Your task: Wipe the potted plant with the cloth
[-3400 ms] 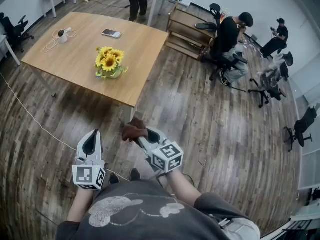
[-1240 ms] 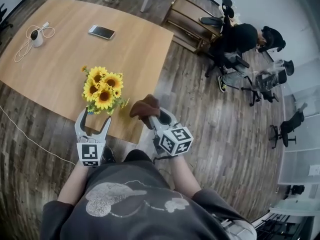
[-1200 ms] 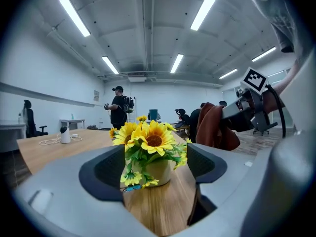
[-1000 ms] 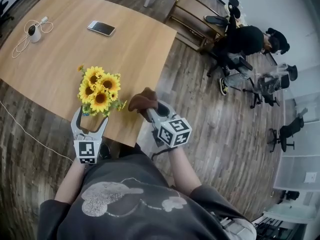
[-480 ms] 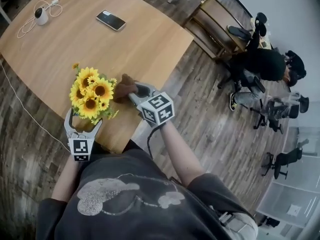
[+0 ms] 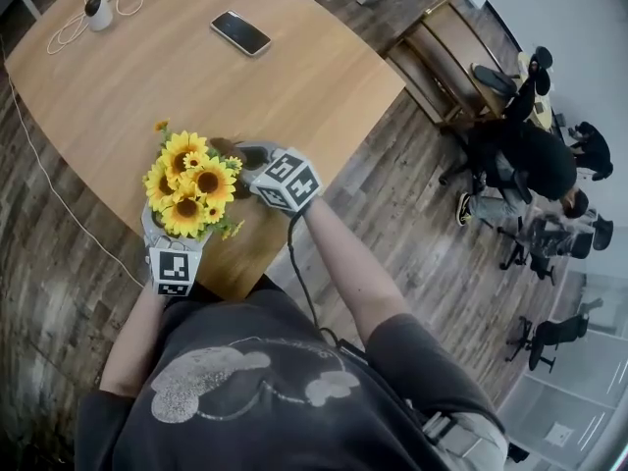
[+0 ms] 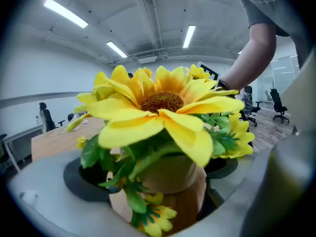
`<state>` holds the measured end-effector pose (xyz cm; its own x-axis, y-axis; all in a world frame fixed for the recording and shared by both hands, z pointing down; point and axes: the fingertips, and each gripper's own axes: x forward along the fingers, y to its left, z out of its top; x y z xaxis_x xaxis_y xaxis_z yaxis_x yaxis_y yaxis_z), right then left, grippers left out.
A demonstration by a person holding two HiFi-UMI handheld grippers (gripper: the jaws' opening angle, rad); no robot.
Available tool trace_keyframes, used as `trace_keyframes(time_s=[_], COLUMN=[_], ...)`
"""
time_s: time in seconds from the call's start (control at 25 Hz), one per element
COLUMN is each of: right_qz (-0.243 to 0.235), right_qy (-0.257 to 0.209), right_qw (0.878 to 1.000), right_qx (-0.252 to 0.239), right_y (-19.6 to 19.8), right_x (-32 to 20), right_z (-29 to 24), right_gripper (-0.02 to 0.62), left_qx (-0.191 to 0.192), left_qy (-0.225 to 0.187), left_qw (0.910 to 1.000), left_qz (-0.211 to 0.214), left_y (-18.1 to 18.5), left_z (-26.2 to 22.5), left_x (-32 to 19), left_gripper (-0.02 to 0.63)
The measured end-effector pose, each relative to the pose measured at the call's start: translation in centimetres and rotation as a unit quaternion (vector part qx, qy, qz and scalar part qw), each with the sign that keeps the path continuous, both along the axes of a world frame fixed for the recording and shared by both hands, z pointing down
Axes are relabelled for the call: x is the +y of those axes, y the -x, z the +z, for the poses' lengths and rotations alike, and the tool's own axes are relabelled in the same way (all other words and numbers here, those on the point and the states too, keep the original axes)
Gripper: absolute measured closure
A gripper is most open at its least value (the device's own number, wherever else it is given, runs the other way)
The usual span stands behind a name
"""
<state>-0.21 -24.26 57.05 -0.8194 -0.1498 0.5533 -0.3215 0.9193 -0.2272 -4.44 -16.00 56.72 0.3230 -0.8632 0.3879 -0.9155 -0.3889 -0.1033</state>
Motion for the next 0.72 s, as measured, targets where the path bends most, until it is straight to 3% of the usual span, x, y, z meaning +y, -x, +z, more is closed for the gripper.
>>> trace_keyframes(time_s=[0.36,0.72], right_qz=[-0.003,0.054], right_qy=[0.019,0.033], right_qw=[1.000,0.998], right_qx=[-0.006,-0.022], right_y=[1.1,-0.2], right_x=[0.3,2.2], right_z=[0.6,0.6], right_gripper=[0.522,0.528], left_qx=[0.013,0.014], left_qy=[0.013,0.022], left_qw=[0.9989,0.9944], left_qz=[0.043,0.103], left_y=[-0.7,-0.5], left_z=[0.3,0.5], left_x=[-1.1,-1.0], left_gripper=[0.011,0.018])
